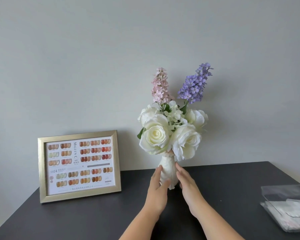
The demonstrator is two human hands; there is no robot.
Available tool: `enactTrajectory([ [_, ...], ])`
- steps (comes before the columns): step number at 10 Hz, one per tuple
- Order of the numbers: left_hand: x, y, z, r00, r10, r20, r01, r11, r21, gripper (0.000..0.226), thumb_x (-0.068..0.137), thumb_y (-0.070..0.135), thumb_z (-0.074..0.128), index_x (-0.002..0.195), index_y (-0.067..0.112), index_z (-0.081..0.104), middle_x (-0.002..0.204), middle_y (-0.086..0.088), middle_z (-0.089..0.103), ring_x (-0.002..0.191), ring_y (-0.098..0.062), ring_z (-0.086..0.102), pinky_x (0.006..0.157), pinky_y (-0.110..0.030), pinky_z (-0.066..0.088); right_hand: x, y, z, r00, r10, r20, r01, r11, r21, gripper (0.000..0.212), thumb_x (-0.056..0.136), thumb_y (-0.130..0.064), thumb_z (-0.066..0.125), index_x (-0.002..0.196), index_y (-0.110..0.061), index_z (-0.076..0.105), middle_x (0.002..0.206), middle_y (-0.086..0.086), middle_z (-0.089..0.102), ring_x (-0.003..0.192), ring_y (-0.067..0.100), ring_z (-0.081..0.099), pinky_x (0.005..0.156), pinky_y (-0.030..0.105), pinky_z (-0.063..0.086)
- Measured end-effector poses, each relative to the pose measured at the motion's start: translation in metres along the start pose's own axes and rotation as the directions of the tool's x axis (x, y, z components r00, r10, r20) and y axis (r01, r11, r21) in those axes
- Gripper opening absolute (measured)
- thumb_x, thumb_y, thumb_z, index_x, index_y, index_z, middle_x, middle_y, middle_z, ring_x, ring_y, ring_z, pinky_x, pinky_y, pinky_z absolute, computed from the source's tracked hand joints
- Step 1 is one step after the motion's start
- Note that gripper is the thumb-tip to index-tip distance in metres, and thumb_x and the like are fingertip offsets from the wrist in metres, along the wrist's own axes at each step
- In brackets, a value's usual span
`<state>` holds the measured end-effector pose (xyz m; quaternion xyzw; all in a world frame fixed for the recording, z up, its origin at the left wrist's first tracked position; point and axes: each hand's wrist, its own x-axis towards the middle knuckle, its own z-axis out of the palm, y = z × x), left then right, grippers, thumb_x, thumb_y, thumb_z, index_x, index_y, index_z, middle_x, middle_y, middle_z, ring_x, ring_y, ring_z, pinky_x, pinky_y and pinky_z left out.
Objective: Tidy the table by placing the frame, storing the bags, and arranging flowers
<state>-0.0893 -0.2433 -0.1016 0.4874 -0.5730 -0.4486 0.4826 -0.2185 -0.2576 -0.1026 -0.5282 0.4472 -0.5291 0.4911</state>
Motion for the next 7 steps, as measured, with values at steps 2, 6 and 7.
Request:
enactTrajectory([
  [2,0.007,-0.002,-0.007,0.999,-0.015,-0.031,0.015,1.0,0.005,0.057,0.099,0.026,0.046,0.151,0.034,0.027,0.155,0.015,0.027,0.142,-0.003,0.025,0.115,-0.028,0.023,0.005,0.002,0.012,1.0,-0.011,0.008,0.012,0.998,-0.054,0.042,0.102,-0.035,0.04,0.144,-0.039,0.035,0.15,-0.017,0.03,0.131,-0.003,0.029,0.106,0.023,0.026],
  [6,0.0,-0.012,-0.016,0.998,0.014,-0.06,-0.007,0.993,0.116,0.053,0.103,0.031,0.04,0.153,0.029,0.023,0.159,0.012,0.023,0.146,-0.001,0.015,0.121,-0.032,0.015,-0.005,0.009,0.02,0.998,-0.07,-0.005,0.07,0.996,-0.054,0.04,0.102,-0.029,0.04,0.137,-0.047,0.033,0.15,-0.02,0.03,0.136,-0.004,0.026,0.103,0.015,0.024],
  [7,-0.014,-0.022,-0.017,0.997,0.042,-0.068,-0.025,0.971,0.236,0.054,0.102,0.032,0.041,0.153,0.029,0.023,0.16,0.012,0.022,0.144,0.001,0.017,0.116,-0.022,0.015,-0.015,0.018,0.016,0.997,-0.057,-0.048,0.056,0.998,-0.006,0.039,0.101,-0.028,0.045,0.133,-0.05,0.041,0.145,-0.025,0.034,0.132,-0.004,0.033,0.091,0.009,0.033],
])
